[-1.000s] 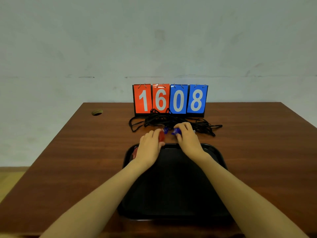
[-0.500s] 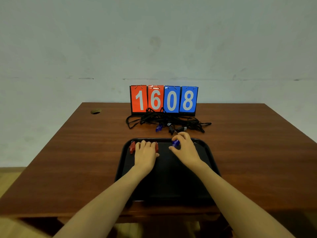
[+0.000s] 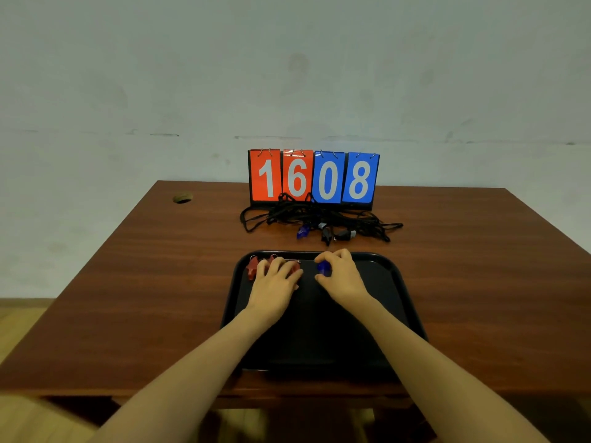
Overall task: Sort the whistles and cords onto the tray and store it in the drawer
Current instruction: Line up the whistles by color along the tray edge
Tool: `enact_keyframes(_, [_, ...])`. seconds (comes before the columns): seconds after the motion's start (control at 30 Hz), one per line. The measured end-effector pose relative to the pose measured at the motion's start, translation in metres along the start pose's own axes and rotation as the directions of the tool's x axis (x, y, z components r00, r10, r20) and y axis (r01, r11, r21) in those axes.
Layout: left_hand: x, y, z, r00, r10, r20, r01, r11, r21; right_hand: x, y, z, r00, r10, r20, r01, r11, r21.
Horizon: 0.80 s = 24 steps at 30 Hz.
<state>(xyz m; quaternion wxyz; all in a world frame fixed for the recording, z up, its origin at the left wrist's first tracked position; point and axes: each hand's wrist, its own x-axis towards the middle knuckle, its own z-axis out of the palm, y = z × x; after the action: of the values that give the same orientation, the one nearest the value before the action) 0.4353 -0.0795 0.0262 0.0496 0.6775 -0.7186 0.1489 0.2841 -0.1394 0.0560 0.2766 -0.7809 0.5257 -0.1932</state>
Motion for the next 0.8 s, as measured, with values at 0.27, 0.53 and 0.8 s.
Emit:
enact_keyframes(0.27, [0.013, -0.006, 0.004, 0.997, -0.064, 0.051, 0.07, 0.991, -0.113, 0.01, -0.006, 0.004, 0.997, 0.074, 0.032, -0.073, 0.997, -0.019])
enact_keyframes(0.53, [0.016, -0.009, 0.002, 0.992, -0.1, 0.079, 0.112, 0.981, -0.159, 0.016, -0.008, 0.008, 0.994, 0.09, 0.059, -0.087, 0.995, -0.05])
enact_keyframes(0.8, [0.018, -0.012, -0.002, 0.985, -0.097, 0.146, 0.116, 0.985, -0.131, 0.02, -0.016, 0.016, 0.993, 0.059, 0.104, -0.047, 0.993, -0.11])
